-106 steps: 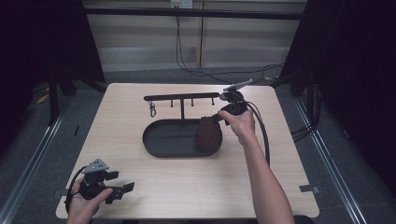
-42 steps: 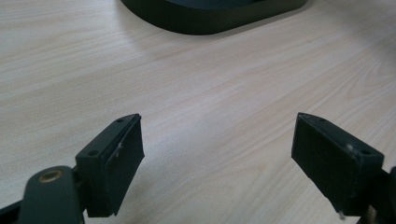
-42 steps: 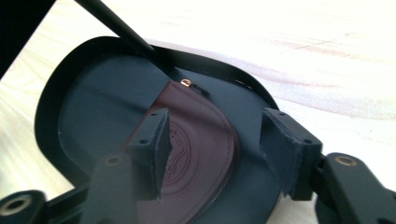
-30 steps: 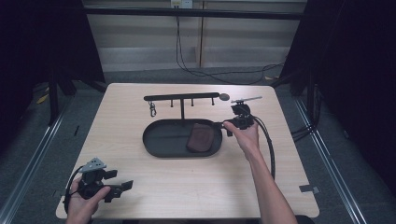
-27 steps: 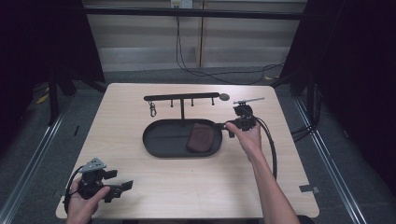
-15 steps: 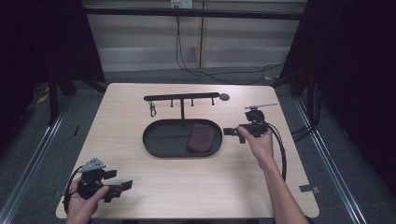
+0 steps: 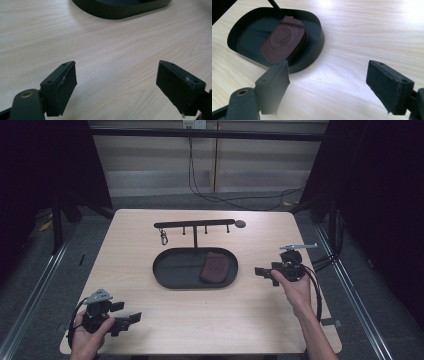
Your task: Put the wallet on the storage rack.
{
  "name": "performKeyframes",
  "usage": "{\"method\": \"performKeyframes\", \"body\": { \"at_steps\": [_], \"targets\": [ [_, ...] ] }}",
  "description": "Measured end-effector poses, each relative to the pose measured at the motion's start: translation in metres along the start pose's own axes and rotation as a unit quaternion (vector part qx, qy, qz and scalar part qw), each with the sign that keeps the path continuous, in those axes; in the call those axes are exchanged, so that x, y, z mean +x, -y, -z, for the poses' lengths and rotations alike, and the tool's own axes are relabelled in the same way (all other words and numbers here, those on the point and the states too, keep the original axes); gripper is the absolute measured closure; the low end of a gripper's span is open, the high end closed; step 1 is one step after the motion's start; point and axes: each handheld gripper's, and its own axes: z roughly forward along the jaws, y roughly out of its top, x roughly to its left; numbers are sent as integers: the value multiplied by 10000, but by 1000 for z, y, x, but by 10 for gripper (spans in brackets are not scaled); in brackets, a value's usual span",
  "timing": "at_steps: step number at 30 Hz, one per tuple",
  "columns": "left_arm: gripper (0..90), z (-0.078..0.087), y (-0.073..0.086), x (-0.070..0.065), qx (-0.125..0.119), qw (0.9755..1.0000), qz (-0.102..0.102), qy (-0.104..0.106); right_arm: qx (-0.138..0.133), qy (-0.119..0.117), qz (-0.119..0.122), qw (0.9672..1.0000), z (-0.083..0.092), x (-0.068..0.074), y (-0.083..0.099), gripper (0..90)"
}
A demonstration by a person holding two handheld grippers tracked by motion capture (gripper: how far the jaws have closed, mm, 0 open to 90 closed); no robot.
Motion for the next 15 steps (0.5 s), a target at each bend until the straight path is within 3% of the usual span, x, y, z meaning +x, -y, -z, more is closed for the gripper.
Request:
{"method": "performKeyframes", "body": {
  "at_steps": [15],
  "targets": [
    [172,-3,1,0,53,10000,15,-76,-195,185,-37,9996,30,-3,58,192]
  ]
}}
